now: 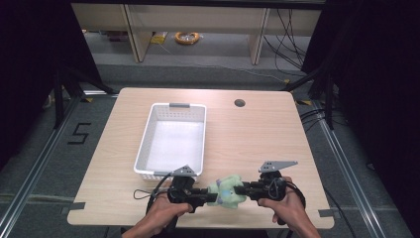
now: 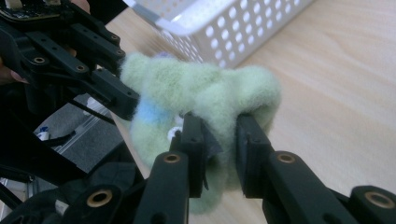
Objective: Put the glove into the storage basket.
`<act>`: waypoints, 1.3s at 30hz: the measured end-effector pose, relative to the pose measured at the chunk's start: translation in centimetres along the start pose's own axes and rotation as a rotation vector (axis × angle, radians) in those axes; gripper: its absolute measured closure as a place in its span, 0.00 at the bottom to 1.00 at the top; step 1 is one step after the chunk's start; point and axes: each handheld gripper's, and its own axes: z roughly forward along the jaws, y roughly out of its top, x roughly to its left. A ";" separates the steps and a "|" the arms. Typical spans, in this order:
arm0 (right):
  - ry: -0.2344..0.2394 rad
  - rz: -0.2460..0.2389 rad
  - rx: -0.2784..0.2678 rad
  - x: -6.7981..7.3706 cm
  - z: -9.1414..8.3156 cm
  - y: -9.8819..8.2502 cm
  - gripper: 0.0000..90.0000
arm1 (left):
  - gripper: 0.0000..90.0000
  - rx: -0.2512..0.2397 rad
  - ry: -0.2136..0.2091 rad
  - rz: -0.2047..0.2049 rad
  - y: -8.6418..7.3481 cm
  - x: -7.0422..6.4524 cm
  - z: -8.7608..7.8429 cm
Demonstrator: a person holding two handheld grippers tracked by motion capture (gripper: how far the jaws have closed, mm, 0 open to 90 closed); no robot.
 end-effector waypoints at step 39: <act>0.017 -0.092 0.036 2.8 8.7 14.6 0.85 | 0.80 -0.008 0.211 -0.046 6.5 7.8 -10.7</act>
